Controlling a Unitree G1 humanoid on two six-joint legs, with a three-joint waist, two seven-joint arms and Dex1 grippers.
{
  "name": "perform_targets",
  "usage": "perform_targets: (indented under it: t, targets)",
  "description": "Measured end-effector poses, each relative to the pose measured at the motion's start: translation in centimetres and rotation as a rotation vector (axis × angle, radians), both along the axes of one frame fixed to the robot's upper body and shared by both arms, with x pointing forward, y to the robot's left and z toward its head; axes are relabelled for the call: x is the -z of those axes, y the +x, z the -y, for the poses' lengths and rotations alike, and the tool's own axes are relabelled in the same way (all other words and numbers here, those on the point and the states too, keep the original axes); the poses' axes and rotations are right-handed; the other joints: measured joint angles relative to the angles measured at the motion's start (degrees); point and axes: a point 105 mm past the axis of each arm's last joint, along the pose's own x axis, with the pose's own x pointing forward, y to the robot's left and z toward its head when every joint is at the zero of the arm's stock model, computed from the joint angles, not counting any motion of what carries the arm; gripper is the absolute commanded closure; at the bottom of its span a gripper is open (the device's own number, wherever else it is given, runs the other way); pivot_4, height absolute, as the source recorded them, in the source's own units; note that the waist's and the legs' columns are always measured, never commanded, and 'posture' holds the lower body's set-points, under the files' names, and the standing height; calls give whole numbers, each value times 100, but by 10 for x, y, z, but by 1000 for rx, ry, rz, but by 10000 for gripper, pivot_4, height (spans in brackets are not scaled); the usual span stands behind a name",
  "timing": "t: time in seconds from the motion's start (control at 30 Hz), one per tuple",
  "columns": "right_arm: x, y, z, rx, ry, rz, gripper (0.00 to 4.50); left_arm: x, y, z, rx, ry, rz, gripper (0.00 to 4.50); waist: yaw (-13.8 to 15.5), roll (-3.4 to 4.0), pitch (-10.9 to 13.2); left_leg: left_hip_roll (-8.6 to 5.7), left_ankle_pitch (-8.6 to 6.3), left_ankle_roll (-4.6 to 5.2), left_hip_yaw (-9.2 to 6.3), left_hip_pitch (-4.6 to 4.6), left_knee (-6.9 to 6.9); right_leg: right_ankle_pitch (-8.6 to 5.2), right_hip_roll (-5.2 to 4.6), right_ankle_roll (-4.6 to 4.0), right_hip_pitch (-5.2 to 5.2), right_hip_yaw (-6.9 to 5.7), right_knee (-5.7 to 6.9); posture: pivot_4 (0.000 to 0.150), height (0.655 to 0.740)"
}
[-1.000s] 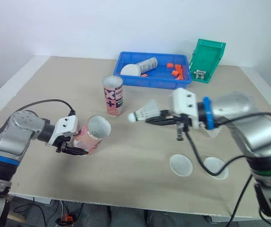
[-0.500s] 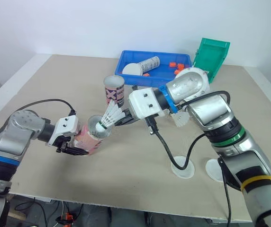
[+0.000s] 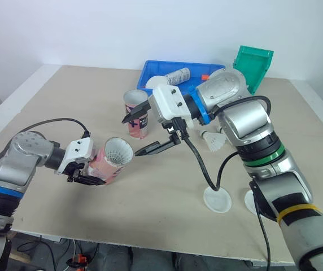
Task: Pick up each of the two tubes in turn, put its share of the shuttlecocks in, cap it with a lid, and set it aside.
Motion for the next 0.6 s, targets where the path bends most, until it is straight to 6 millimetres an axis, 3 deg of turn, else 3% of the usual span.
perform_targets:
  t: [0.13,0.17,0.2,0.6]
  targets:
    - [11,-1,-11,-24,-36,24,35069,0,0,0,0,0,0,17741,0,0,0,6,0,-1,0,0,0,0,3,0,1,-6,0,1500,7037]
    - [15,1,-14,-21,-42,28,42245,0,0,0,0,0,0,17741,0,0,0,6,1,-1,1,0,0,0,3,-1,1,-5,0,1500,7037]
    - [17,2,-16,-23,-48,31,44660,0,0,0,-1,0,1,17741,0,0,0,6,1,-2,1,0,1,1,3,-1,1,-6,0,1500,7037]
    - [59,-5,-57,-146,-288,132,44660,-1,-1,-1,-4,8,9,17741,-1,0,0,28,3,-5,0,0,0,4,25,-7,-2,-11,1,1500,7037]
